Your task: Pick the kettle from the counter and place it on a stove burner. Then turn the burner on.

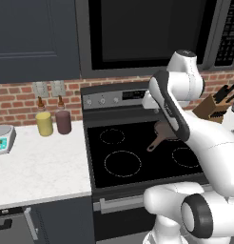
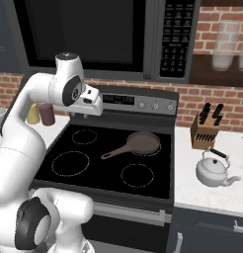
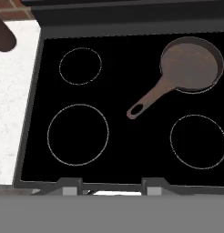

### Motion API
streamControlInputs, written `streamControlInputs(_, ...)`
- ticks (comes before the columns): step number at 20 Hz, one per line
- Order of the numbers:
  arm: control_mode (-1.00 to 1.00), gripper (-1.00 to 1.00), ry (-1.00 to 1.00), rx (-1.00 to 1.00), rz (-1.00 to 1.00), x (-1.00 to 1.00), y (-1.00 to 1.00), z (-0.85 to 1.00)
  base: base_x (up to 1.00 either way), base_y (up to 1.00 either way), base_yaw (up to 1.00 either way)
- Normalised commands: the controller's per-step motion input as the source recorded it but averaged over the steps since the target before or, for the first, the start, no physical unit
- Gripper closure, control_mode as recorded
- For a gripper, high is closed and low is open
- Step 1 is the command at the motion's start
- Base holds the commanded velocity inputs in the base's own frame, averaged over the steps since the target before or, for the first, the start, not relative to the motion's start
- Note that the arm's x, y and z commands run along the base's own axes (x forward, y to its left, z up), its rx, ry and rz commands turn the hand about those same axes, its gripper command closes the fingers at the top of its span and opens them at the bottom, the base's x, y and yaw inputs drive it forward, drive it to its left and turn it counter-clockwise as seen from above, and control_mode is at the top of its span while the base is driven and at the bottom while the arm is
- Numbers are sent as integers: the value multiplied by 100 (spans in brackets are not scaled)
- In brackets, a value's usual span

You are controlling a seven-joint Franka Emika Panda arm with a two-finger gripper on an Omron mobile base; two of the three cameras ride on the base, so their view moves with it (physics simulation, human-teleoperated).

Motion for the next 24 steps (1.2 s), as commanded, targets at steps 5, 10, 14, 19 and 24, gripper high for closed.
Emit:
streamControlInputs(5,-100,-100,0,0,0,2,0,0,0,0,0)
streamControlInputs(10,-100,-100,-5,0,1,0,0,0,0,0,0)
streamControlInputs(14,-100,-100,-21,-5,5,-11,0,1,0,0,0)
streamControlInputs(19,-100,-100,-35,-15,-10,-64,-10,10,0,0,0)
streamControlInputs(24,-100,-100,-38,-7,-25,-89,-46,27,0,0,0)
